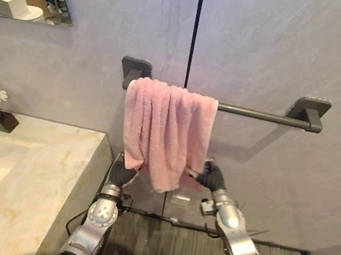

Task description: Organize washtable

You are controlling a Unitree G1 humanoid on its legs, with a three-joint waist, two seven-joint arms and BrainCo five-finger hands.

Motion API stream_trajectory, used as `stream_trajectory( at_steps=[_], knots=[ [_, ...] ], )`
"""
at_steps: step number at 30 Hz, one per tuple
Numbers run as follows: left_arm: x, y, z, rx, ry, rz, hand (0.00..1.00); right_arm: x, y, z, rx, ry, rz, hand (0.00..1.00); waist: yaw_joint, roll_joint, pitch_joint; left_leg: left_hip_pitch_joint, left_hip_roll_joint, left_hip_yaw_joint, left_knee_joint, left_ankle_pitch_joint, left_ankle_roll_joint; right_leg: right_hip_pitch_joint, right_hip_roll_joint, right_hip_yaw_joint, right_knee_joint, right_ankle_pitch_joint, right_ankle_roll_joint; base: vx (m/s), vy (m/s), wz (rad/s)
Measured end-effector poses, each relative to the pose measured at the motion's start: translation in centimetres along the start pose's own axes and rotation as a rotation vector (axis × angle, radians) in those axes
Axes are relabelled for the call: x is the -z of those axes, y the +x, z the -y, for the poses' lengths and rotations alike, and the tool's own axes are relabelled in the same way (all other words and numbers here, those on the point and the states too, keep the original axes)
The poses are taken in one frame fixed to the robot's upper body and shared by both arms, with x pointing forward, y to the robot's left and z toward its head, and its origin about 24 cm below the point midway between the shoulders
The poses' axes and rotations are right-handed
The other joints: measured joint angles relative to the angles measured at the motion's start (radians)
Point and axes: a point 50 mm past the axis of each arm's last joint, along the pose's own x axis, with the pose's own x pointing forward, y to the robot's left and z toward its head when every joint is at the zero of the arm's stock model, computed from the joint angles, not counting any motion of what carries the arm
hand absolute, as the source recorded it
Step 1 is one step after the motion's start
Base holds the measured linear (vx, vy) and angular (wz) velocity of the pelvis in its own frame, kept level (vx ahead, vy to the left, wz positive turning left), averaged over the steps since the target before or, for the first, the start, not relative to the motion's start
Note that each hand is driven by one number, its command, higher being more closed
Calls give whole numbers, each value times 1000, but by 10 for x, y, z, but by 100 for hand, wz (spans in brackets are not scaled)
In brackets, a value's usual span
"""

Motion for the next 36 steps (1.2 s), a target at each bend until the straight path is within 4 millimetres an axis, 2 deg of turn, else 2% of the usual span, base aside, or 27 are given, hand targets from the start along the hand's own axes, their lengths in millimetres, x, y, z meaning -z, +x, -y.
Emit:
stream_trajectory(
  at_steps=[2, 6, 11, 20, 26, 29, 36],
  knots=[
    [1, 1, -6, -23, 0, -3, 100, 5, -8, 21, 100, 7, -17, 100, -1, 0, 0, 0, 4, 15, 0, -1, 0, -8, 0, 17, 0, 0, 0, -3, 0, -18],
    [1, -2, -4, -2, -5, -5, 100, 7, -15, 34, 157, 16, -23, 100, -6, -2, 0, 2, 6, 29, -1, -1, -1, -13, 2, 29, -1, 2, -2, -17, -7, -12],
    [-2, -2, 1, 17, -40, 2, 100, 14, -21, 36, 202, 81, -48, 100, -3, -3, 0, 3, 12, 53, -1, -11, -6, -28, 8, 53, -1, 4, -3, -24, -12, -15],
    [-8, -2, 7, 37, -88, 17, 100, 19, -25, 39, 265, 174, -64, 100, -32, -4, 0, 3, 12, 69, -1, -20, -1, -29, 16, 64, -1, 4, -2, 19, -9, -5],
    [-5, -2, 8, 58, -86, 5, 100, 30, -26, 35, 299, 223, -113, 100, -33, -3, 0, 4, 10, 68, -1, -19, -1, -28, 18, 64, 1, 4, -2, 0, 0, 0],
    [4, -5, 11, 63, -90, -38, 100, 40, -29, 33, 302, 230, -157, 100, -36, -2, -1, 6, 12, 68, -1, -19, -1, -28, 17, 64, 5, 3, -1, -11, -3, 0],
    [33, -16, 18, 87, -100, -181, 100, 77, -43, 23, 303, 250, -345, 100, -40, 4, 0, 6, 12, 66, -1, -19, -1, -29, 16, 62, 5, -2, 7, 0, 0, 0]
  ],
)
